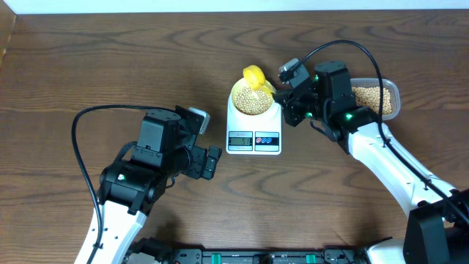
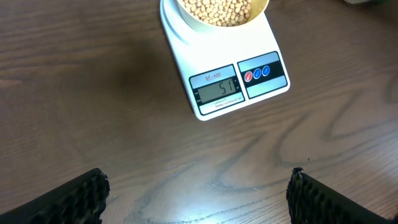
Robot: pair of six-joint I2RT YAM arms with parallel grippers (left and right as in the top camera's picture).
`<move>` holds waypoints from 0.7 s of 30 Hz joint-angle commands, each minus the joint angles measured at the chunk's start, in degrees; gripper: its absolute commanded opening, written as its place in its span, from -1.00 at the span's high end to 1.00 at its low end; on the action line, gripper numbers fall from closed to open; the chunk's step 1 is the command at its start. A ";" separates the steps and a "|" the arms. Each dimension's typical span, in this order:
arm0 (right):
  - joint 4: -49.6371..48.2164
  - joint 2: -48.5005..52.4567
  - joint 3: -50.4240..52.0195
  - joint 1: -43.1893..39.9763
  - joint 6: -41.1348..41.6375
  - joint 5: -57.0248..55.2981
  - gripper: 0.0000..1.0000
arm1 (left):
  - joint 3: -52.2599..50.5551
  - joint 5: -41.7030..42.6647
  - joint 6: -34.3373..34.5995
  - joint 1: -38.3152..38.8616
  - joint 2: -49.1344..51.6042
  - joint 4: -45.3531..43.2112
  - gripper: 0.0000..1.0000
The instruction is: Scoop item into bowl and weigh 50g on scale
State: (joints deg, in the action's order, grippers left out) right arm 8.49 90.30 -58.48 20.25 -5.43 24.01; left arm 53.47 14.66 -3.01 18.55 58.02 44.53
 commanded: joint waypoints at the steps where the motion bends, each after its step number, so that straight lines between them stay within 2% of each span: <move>1: -0.68 -1.29 -1.09 -0.79 2.21 0.76 0.98 | -0.02 -0.59 -0.11 0.13 -0.04 -0.09 -0.87; 21: -3.56 -2.08 -1.09 -2.75 12.00 1.31 0.98 | -0.02 -0.59 -0.11 0.13 -0.04 -0.09 -0.87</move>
State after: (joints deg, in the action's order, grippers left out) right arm 6.04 90.24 -58.48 18.85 2.85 24.67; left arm 53.47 14.66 -3.01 18.55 58.02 44.53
